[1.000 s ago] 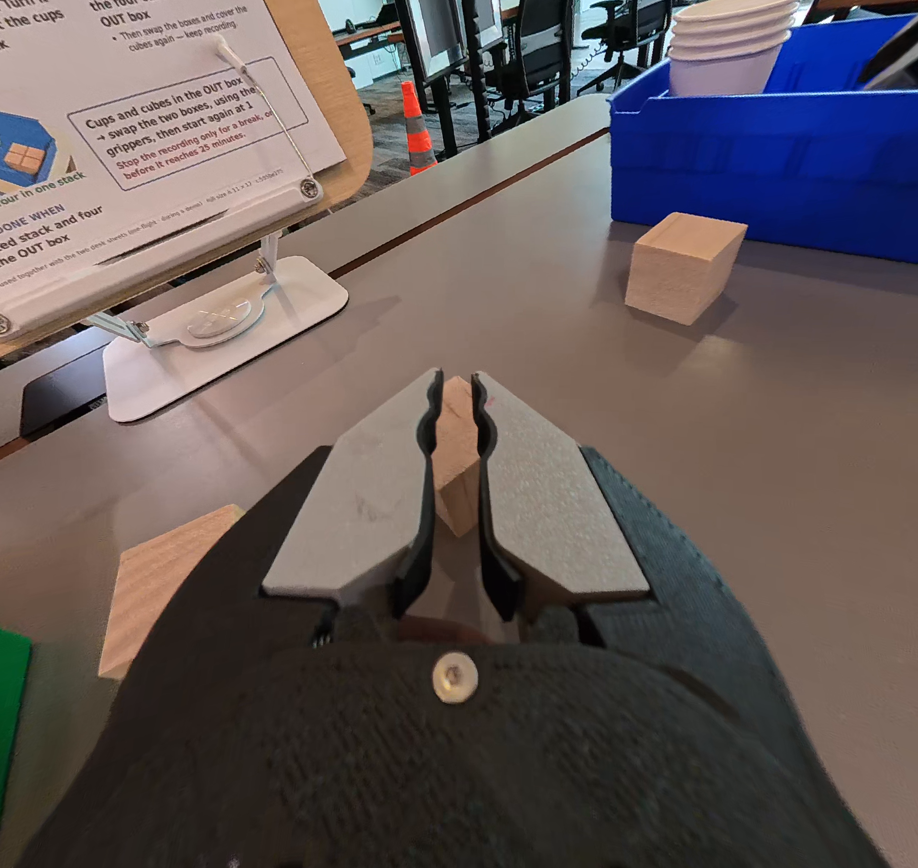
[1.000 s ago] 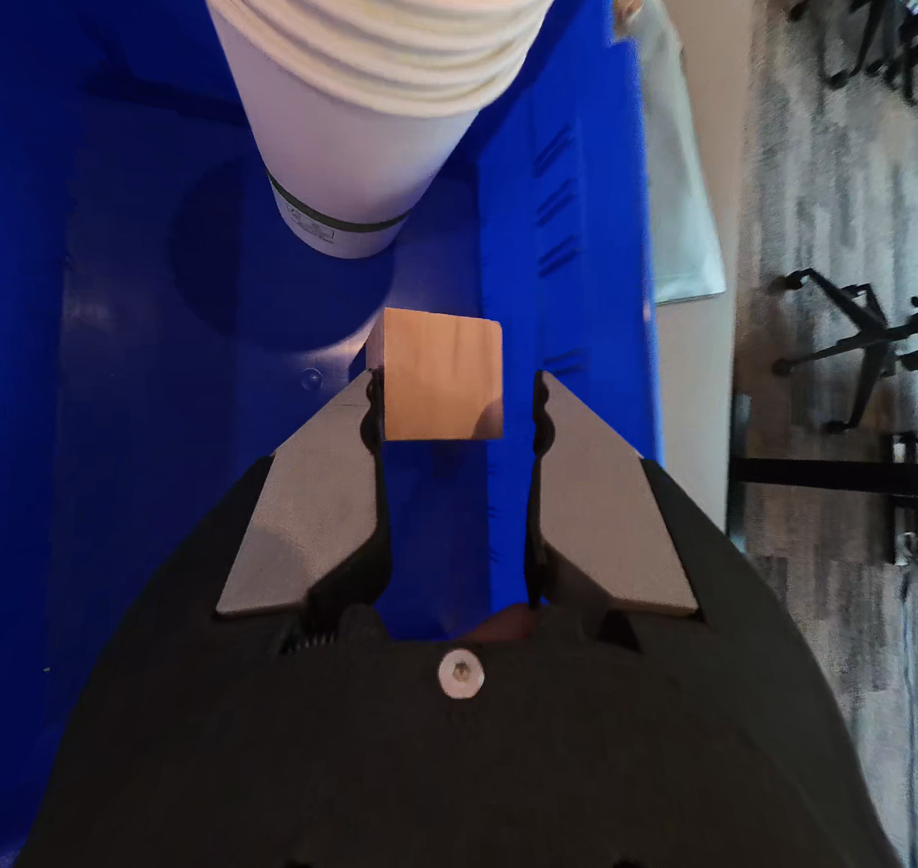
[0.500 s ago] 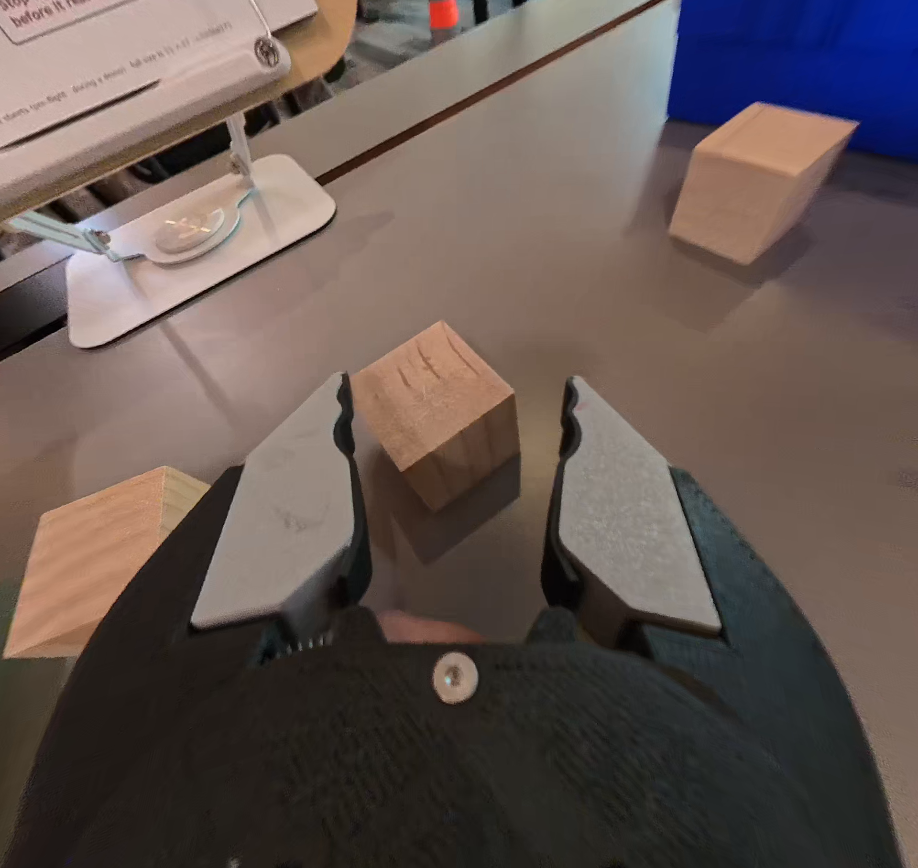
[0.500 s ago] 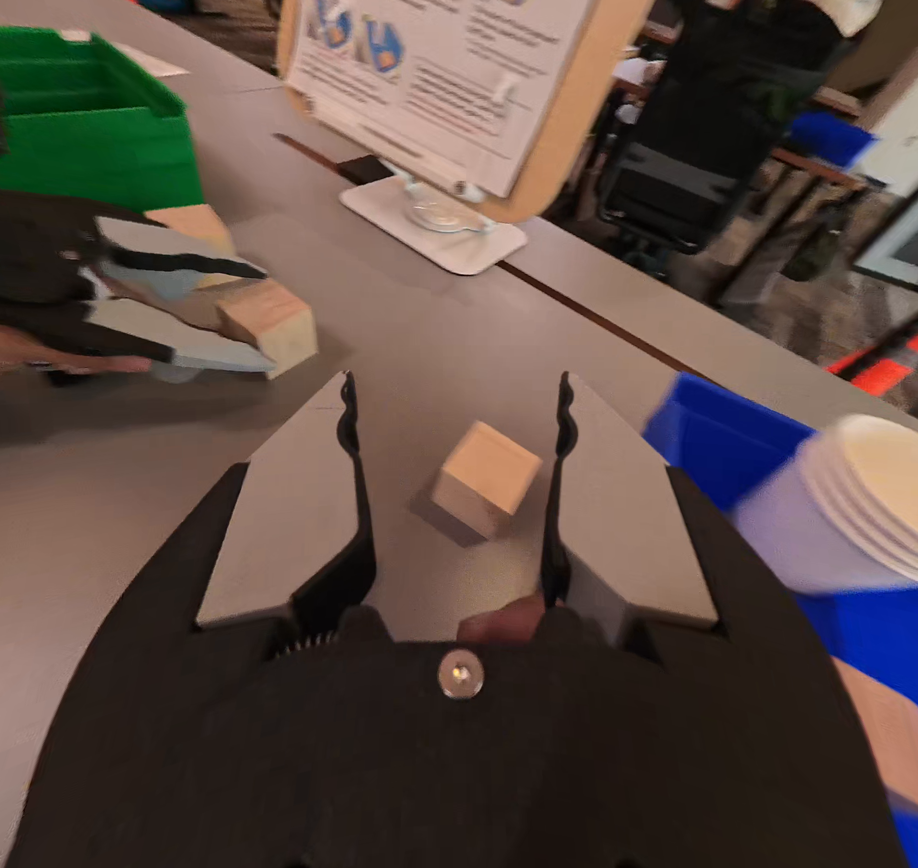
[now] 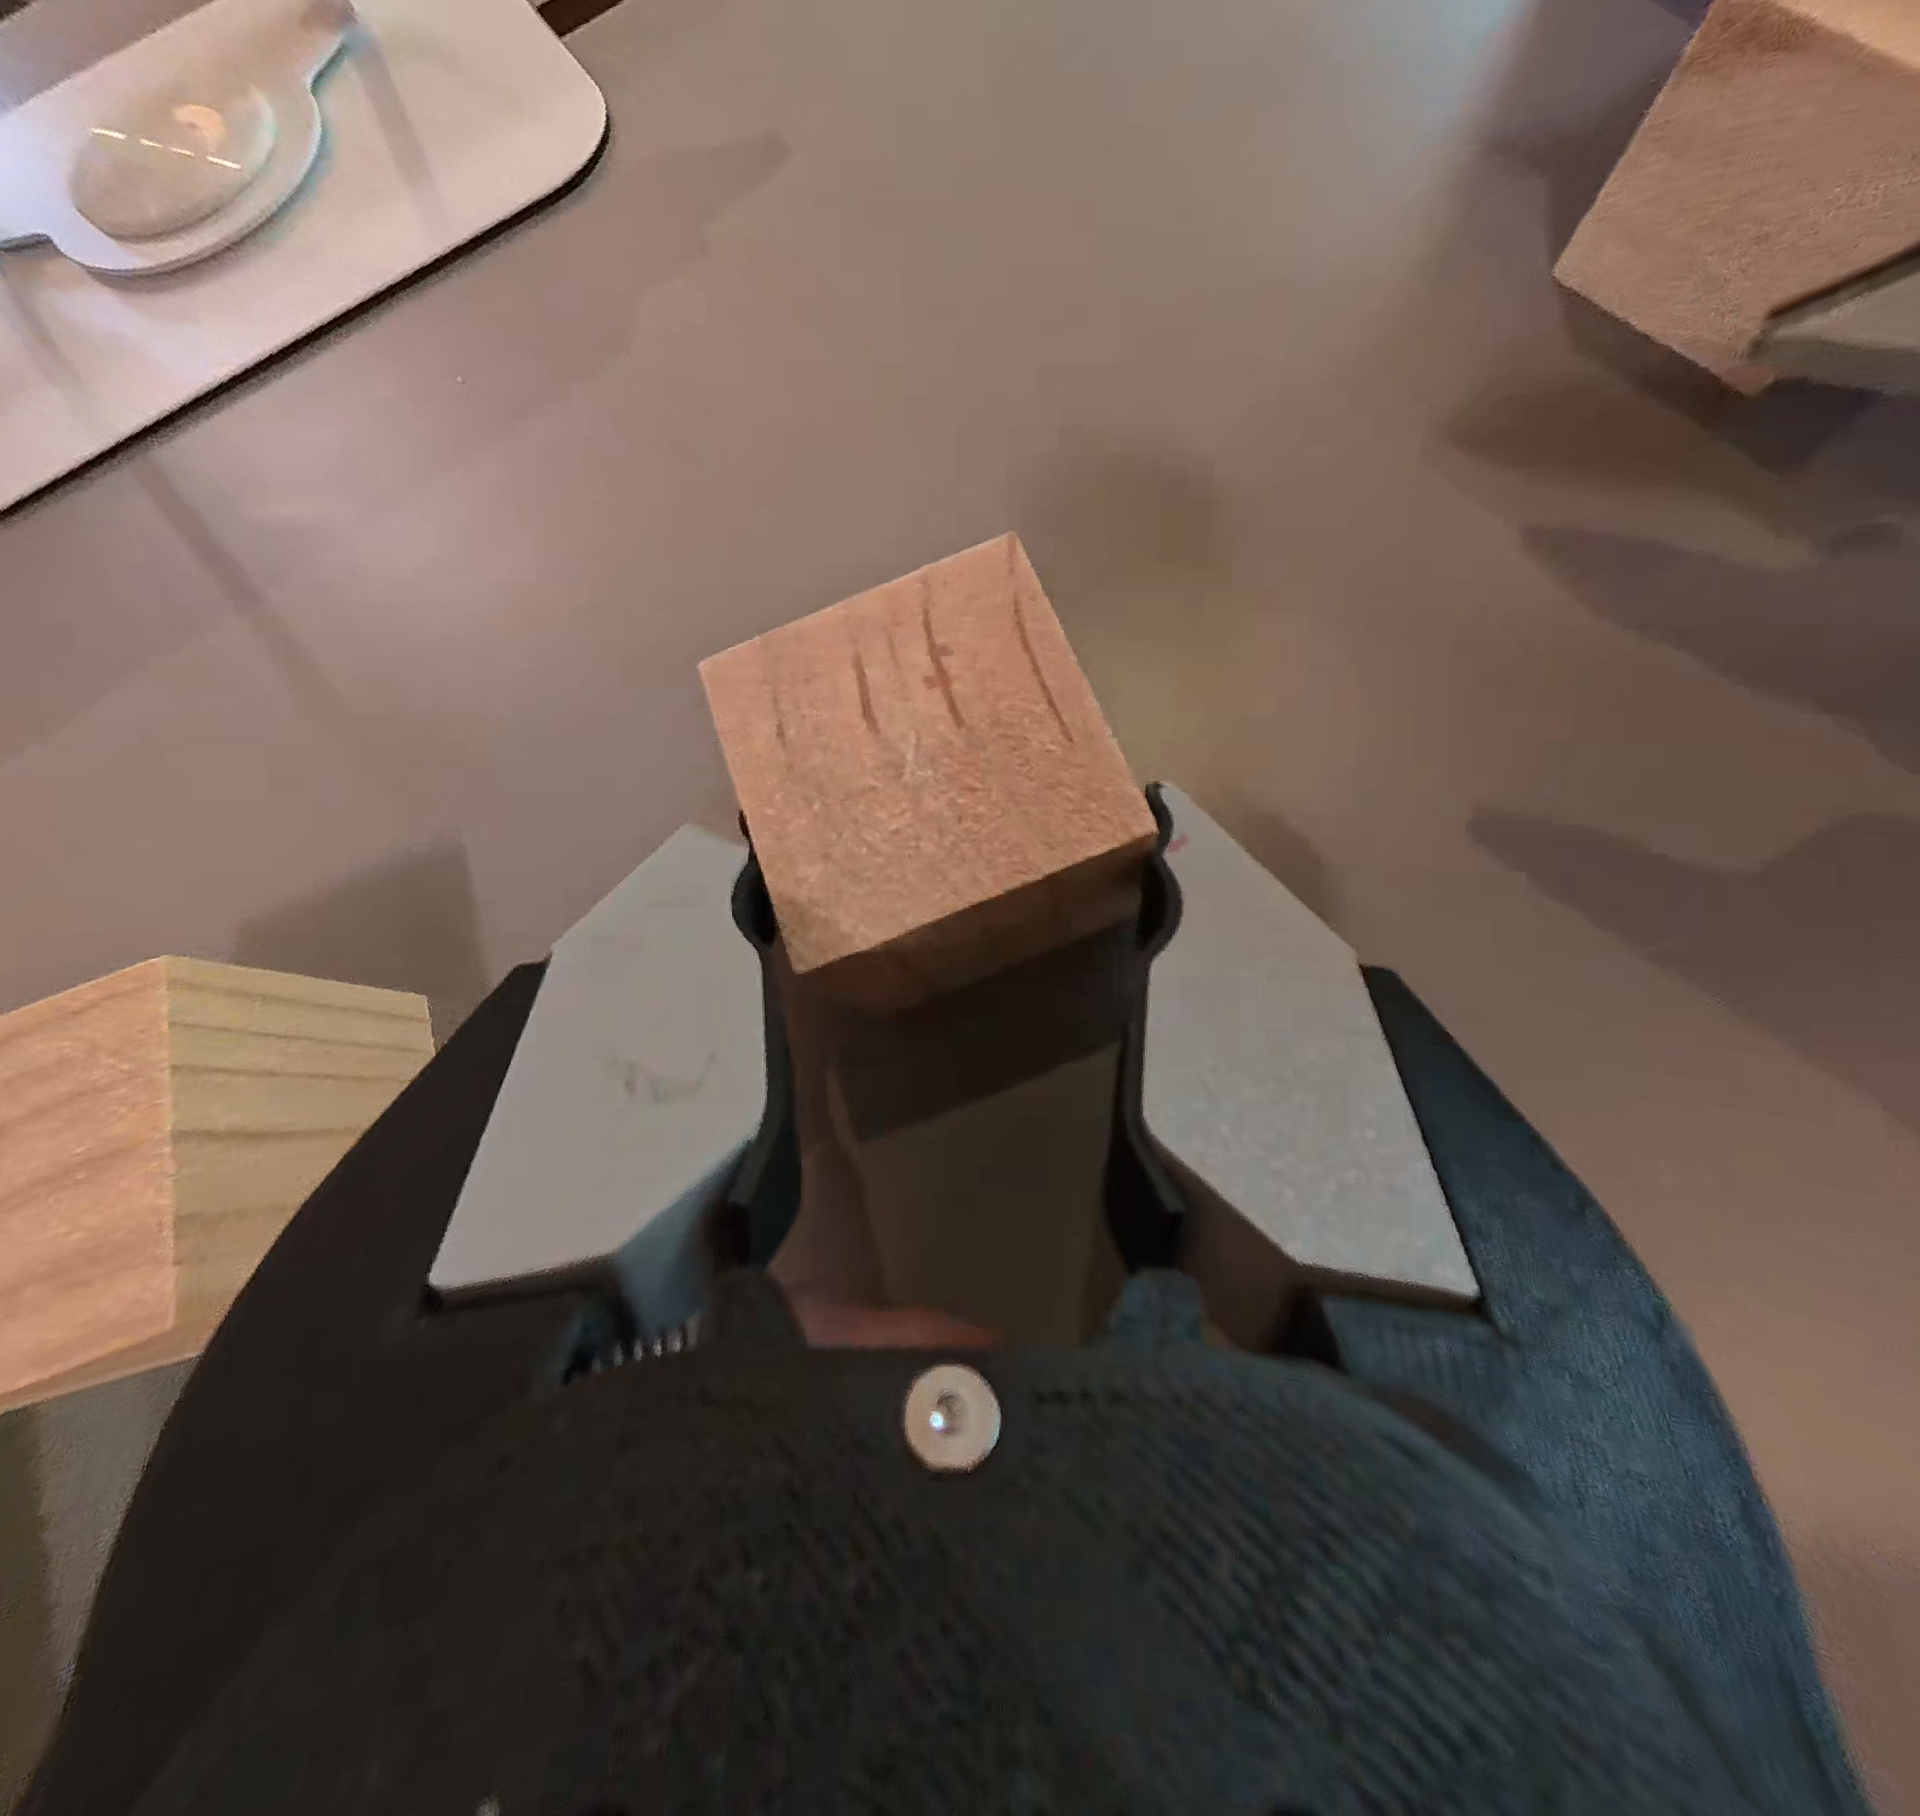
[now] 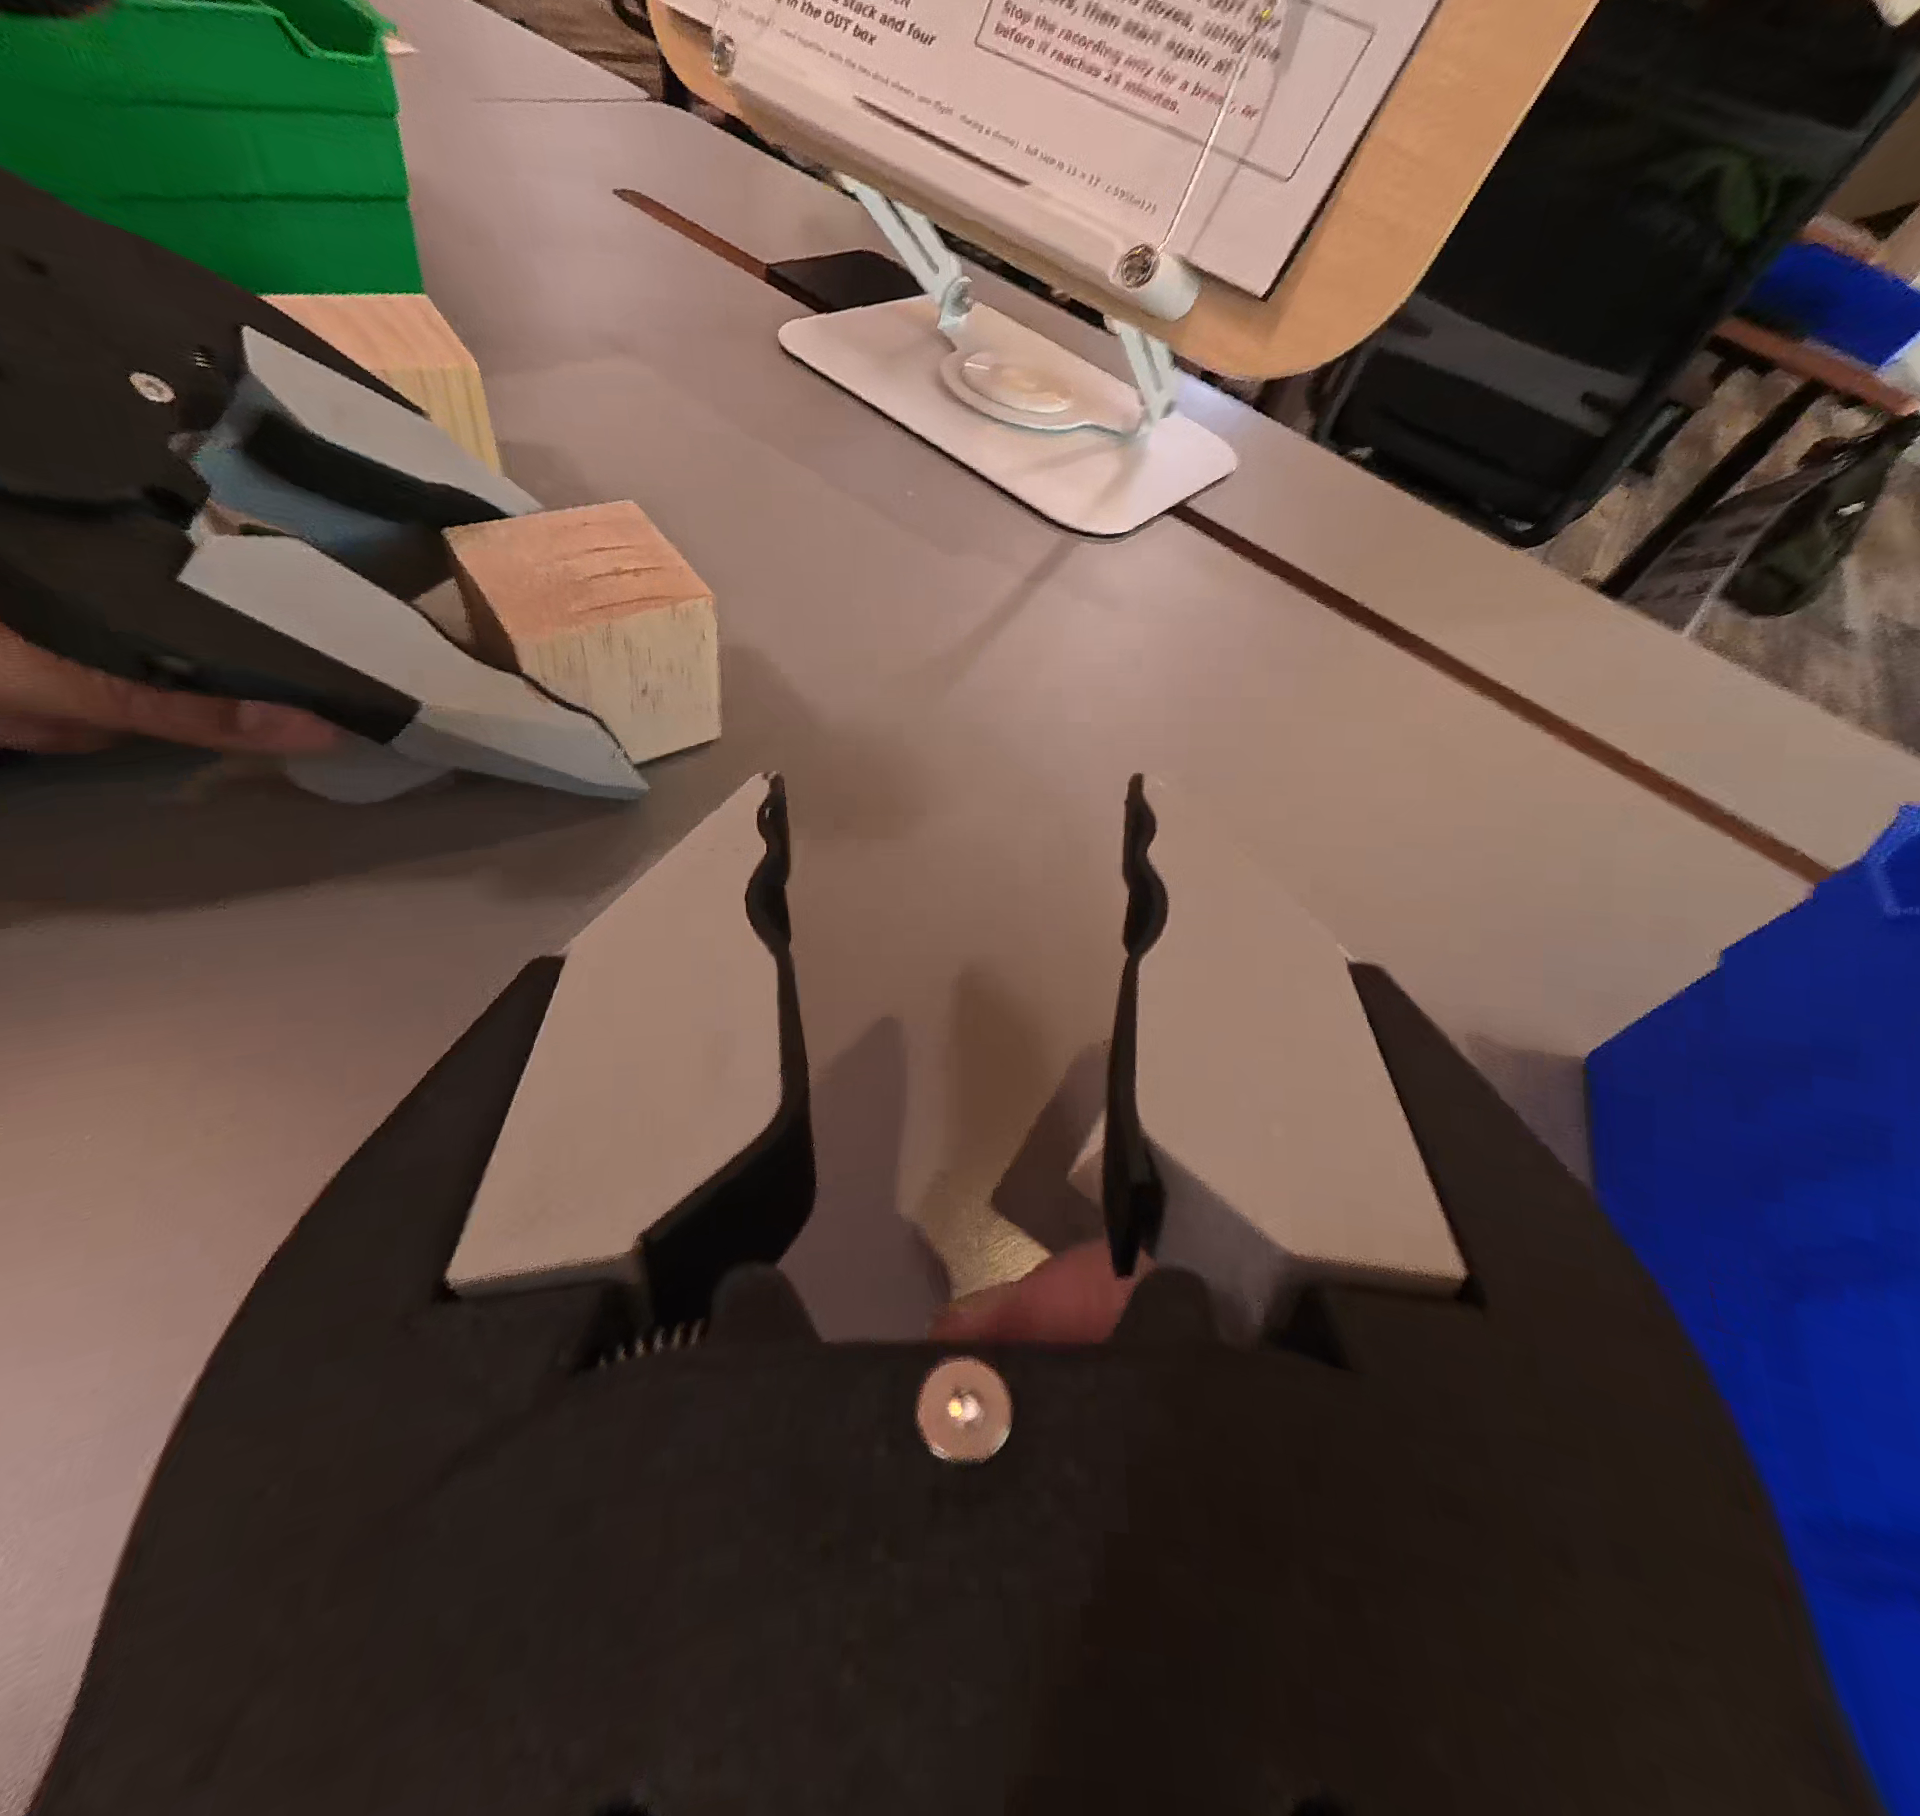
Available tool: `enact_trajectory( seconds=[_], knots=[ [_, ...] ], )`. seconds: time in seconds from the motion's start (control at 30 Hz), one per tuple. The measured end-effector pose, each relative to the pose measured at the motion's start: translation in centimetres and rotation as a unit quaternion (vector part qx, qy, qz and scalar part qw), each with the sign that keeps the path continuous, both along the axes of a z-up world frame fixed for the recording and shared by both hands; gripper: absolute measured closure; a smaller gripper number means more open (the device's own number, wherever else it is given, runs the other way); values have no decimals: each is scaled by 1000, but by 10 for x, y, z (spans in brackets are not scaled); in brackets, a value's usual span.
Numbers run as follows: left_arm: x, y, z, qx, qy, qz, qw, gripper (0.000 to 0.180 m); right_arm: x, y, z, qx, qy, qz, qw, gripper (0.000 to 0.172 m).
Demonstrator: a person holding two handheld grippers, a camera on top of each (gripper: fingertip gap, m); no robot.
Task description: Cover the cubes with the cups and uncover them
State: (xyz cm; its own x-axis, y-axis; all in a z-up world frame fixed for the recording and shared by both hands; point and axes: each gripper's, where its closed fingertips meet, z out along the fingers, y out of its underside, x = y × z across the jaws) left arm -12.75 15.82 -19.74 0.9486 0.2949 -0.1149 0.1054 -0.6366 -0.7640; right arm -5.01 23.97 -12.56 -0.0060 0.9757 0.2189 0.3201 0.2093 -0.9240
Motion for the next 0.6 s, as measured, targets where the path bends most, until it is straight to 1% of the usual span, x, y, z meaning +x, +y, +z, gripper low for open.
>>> enact_trajectory(
  seconds=[0.03,0.1,0.17,0.27,0.3,0.37,0.43,0.47,0.53,0.57,0.6],
  knots=[
    [2,1,3,8,3,-7,1000,111,1,-4,-3,-20,-5,12,1000,110],
    [9,4,15,40,36,-35,998,111,2,-15,-8,-80,-14,43,996,109],
    [20,7,31,73,105,-78,989,111,2,-29,-9,-154,-22,86,984,99],
    [37,10,48,98,242,-129,957,111,7,-51,0,-273,-24,157,949,89],
    [43,12,51,104,268,-140,947,111,10,-57,7,-308,-17,182,934,89],
    [65,17,58,134,292,-188,928,111,17,-67,21,-367,-1,230,901,93],
    [94,18,68,173,312,-242,902,111,20,-66,28,-408,7,245,879,93],
    [103,18,73,188,326,-255,891,111,22,-67,29,-420,6,251,872,93],
    [111,18,81,200,351,-257,878,111,26,-74,28,-432,-12,273,859,93],
    [112,18,81,199,357,-259,875,111,28,-80,27,-436,-22,287,853,97],
    [113,18,79,194,359,-264,874,111,30,-85,25,-435,-30,299,849,110]
  ],
)
